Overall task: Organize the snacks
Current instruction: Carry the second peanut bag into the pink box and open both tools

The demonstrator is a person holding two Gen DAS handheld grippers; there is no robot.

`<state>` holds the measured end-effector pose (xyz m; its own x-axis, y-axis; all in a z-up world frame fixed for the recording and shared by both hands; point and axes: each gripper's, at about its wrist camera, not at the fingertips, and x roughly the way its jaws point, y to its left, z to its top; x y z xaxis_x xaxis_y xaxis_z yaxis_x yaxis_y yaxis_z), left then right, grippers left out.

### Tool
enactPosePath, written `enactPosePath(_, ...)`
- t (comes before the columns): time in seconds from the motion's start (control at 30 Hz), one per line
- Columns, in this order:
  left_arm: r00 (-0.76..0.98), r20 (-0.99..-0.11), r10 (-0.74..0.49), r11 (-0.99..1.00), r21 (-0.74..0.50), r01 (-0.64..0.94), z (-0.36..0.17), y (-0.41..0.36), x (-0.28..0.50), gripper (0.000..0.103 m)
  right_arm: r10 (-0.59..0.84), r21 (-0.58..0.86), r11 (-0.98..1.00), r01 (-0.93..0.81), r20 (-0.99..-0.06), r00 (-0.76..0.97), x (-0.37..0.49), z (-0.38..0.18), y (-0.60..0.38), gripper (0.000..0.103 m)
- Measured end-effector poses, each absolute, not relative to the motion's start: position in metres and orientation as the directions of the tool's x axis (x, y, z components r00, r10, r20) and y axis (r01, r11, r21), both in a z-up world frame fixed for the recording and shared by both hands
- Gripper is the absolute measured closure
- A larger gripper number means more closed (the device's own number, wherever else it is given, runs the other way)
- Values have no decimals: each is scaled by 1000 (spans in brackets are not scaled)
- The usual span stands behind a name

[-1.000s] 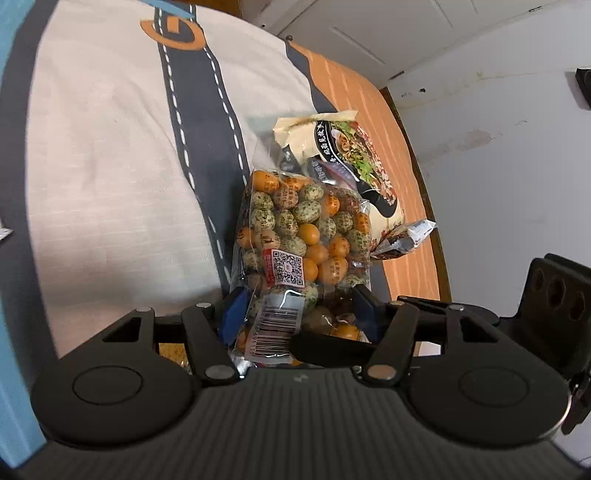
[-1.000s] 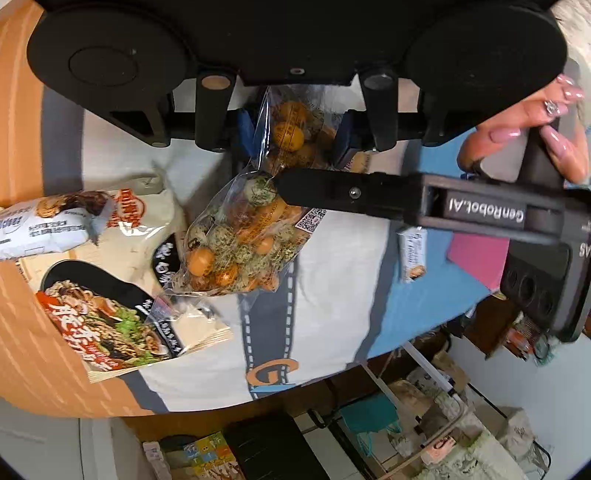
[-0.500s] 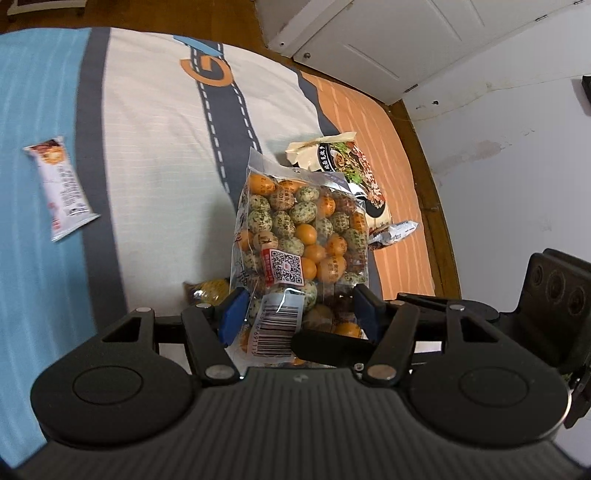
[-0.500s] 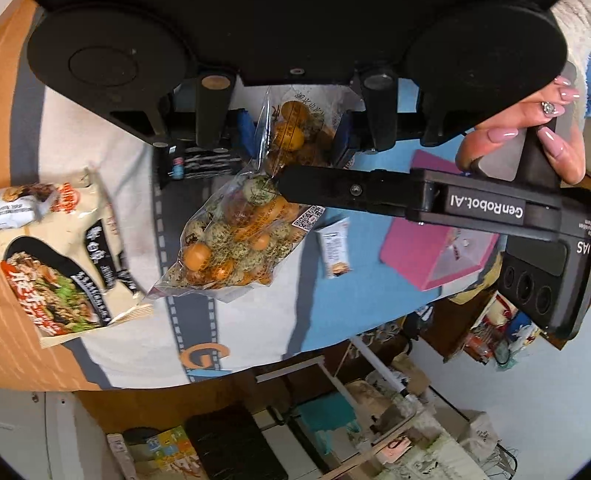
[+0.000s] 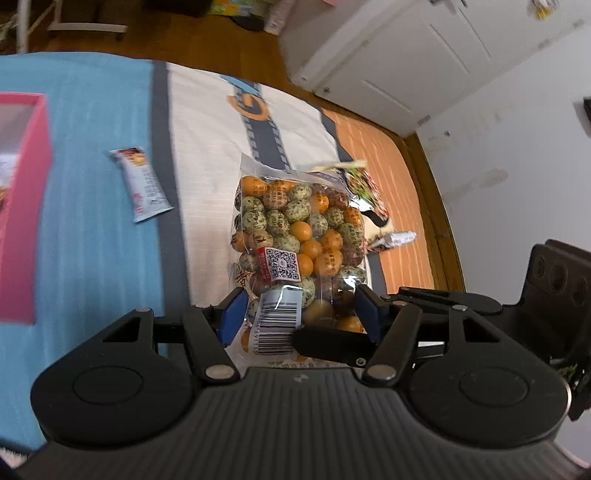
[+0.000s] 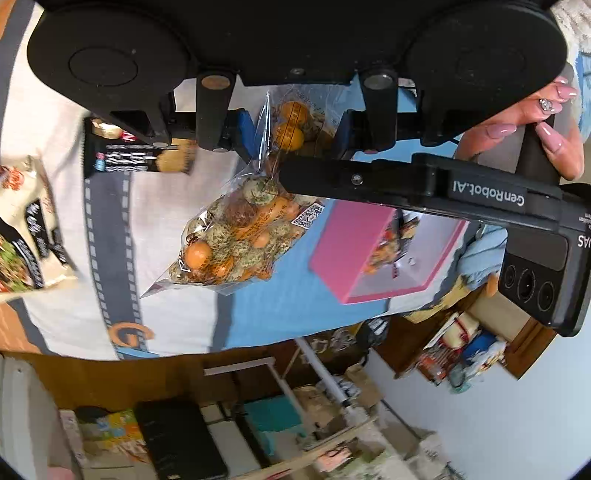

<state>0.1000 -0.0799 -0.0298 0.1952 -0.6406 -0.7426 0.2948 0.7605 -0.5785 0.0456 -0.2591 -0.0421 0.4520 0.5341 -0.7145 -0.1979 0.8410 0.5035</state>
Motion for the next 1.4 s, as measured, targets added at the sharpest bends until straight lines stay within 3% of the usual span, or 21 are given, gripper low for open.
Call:
enactPosePath(0.4,372,-744,-555,831,-520,199,-8,20,92,41,594,493,803,-335,-711,377,83,-25,-161,55)
enactPosePath(0.6,451,-710,-541,823,-558,110,-15,81,112,40,615,463,775,-429,-709,345,120,-21,-109,55)
enactPosePath(0.97,566,-733,-377,851,-516,-101,-42,185,131,40,710,480,612,-628,-684,169,191,-52,-8,55)
enactPosePath(1.13,569,-765,-301,859,-477,-186,-57,207,136,40,732,515,539,-666,-678,67,212,-71,18,55)
enactPosePath(1.4,581,-778,-239,867,-440,-233,-75,226,151,40,758,533,503,-681,-651,50,230,-94,40,52)
